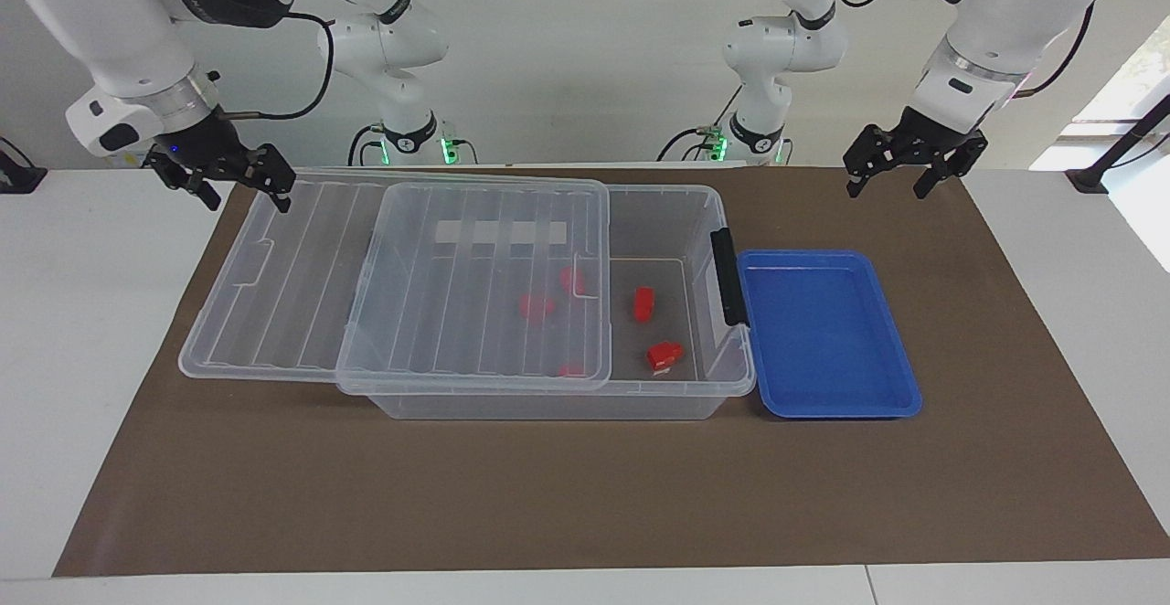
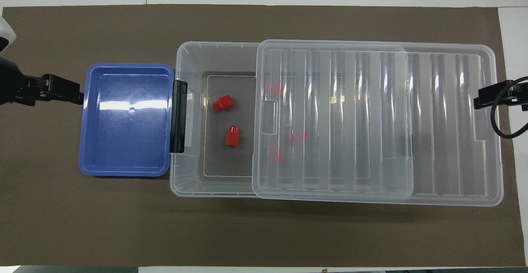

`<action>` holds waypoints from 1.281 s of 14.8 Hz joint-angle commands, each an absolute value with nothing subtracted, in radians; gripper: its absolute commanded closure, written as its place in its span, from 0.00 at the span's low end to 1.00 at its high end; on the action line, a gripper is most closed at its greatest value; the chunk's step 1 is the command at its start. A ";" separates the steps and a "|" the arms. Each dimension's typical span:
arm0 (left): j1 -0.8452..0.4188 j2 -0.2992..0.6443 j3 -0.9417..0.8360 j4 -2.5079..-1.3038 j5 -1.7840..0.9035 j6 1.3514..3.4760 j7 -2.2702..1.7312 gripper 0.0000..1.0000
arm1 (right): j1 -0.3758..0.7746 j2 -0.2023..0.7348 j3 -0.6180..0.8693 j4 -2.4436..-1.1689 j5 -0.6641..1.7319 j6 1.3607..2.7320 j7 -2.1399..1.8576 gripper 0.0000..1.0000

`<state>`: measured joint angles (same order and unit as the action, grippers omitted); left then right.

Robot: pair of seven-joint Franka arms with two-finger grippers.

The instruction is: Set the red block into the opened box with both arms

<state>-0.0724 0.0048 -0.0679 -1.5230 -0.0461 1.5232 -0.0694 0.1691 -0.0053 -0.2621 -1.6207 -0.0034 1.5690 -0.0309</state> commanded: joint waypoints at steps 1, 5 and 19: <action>-0.063 -0.014 -0.075 -1.542 -0.058 1.512 -0.051 0.00 | 0.166 -0.015 -0.250 -1.624 -0.018 1.580 -0.041 0.00; -0.072 -0.021 -0.077 -1.560 -0.017 1.528 -0.048 0.00 | 0.166 -0.017 -0.250 -1.624 -0.018 1.578 -0.043 0.00; -0.058 -0.021 -0.077 -1.560 -0.018 1.528 -0.052 0.00 | 0.164 -0.017 -0.252 -1.625 -0.020 1.578 -0.043 0.00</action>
